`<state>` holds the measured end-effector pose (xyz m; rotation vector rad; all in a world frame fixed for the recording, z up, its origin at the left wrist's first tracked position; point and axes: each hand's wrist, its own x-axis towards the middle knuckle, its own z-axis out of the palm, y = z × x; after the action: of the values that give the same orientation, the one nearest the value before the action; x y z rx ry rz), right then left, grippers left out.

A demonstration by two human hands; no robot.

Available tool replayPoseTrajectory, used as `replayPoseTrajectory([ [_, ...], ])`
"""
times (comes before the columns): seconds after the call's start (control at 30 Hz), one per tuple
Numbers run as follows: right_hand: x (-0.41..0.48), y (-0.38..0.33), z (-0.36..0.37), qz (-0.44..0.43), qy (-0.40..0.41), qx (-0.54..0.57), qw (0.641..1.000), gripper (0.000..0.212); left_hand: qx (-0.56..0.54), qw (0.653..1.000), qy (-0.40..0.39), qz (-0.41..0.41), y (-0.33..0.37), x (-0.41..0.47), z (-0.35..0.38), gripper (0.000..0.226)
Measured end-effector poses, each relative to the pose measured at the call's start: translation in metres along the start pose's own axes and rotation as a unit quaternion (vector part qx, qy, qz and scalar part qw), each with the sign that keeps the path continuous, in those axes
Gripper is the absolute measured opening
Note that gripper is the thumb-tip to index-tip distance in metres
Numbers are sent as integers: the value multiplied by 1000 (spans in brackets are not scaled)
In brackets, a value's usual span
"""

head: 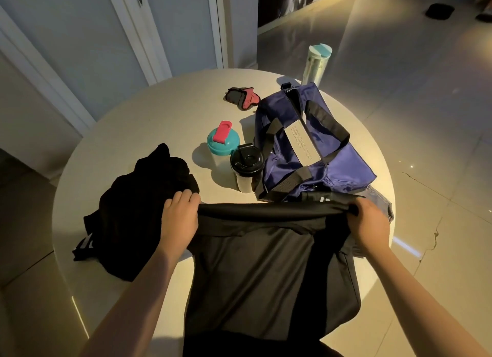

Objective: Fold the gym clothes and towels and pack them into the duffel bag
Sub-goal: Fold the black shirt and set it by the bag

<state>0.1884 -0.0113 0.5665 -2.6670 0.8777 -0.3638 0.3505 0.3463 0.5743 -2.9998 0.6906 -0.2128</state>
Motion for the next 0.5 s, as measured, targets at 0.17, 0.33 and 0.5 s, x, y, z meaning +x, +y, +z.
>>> replayPoseTrajectory([
  [0.17, -40, 7, 9, 22, -51, 76, 996, 22, -7, 999, 8, 53, -4, -35, 11, 34],
  [0.33, -71, 20, 14, 5, -82, 93, 992, 19, -53, 991, -4, 120, 1, -66, 16, 44],
  [0.5, -97, 35, 25, -7, -131, 33, 991, 16, -54, 977, -90, 187, 0, -95, 36, 49],
])
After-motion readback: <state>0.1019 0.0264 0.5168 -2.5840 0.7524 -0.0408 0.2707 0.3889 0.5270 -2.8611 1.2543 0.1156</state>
